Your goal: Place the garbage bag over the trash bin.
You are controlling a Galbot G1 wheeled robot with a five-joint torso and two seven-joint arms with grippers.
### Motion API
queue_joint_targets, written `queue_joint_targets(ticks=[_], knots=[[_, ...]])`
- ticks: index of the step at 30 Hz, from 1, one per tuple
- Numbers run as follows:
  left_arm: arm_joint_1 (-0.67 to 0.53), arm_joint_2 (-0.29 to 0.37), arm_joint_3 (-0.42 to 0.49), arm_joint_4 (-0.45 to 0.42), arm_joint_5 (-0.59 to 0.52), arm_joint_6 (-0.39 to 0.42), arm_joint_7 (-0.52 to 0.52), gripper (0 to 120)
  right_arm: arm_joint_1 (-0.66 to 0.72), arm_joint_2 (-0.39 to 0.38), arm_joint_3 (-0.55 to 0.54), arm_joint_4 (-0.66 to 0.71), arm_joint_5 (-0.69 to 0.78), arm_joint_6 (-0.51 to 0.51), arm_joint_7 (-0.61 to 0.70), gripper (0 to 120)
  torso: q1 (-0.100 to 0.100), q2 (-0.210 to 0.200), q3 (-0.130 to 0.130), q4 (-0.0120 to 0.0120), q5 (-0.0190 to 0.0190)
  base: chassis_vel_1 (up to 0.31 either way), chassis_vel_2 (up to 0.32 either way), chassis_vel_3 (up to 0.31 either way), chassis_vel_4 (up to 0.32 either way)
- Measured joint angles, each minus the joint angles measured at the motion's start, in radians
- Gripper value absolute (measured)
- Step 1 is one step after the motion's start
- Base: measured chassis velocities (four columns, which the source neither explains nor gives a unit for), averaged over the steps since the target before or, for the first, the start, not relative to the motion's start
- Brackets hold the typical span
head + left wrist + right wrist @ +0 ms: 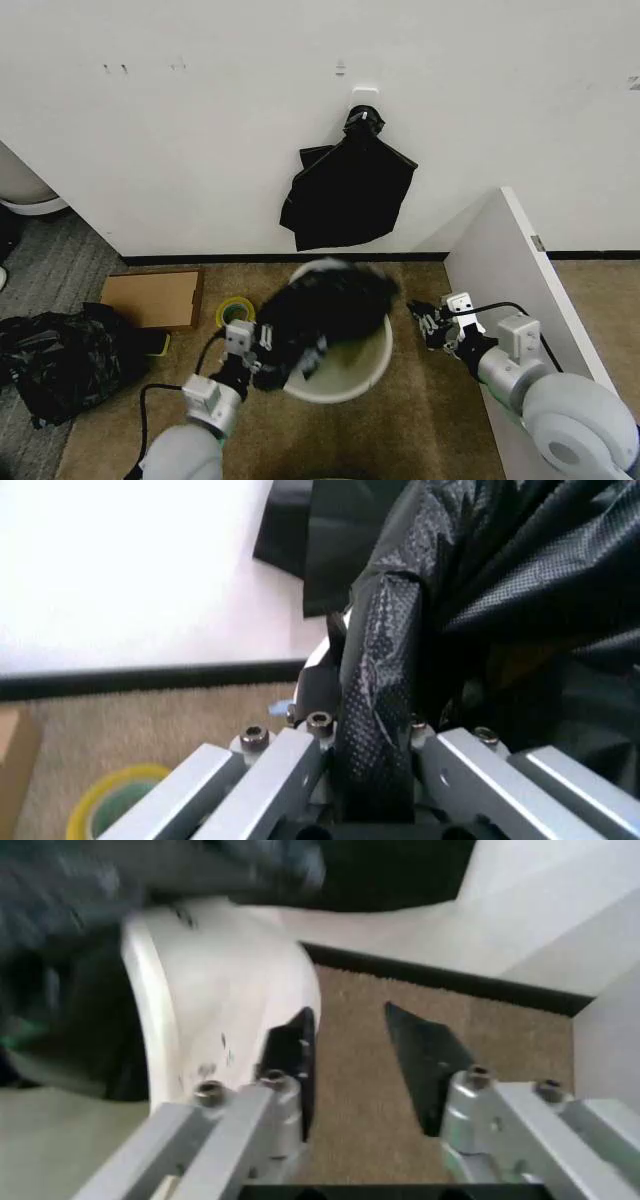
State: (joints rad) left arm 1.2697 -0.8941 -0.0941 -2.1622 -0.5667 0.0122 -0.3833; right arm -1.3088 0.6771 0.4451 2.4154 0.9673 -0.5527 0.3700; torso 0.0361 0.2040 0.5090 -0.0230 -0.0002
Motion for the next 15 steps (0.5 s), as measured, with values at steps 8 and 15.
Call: queue_joint_targets(ticks=[8,15], knots=[[-0.004,-0.028,-0.010,0.013,-0.032,0.021,-0.051,0,-0.024,0.019,0.086,0.084,0.193,0.015,0.104,59,0.000,0.000,0.000,0.0001,-0.0001,0.000,0.000,0.000,0.000],[-0.006,-0.045,0.005,0.024,0.055,0.008,-0.059,0,-0.019,0.052,0.029,0.085,0.519,0.051,0.141,84,0.000,0.000,0.000,0.0002,0.0003,0.000,0.000,0.000,0.000]])
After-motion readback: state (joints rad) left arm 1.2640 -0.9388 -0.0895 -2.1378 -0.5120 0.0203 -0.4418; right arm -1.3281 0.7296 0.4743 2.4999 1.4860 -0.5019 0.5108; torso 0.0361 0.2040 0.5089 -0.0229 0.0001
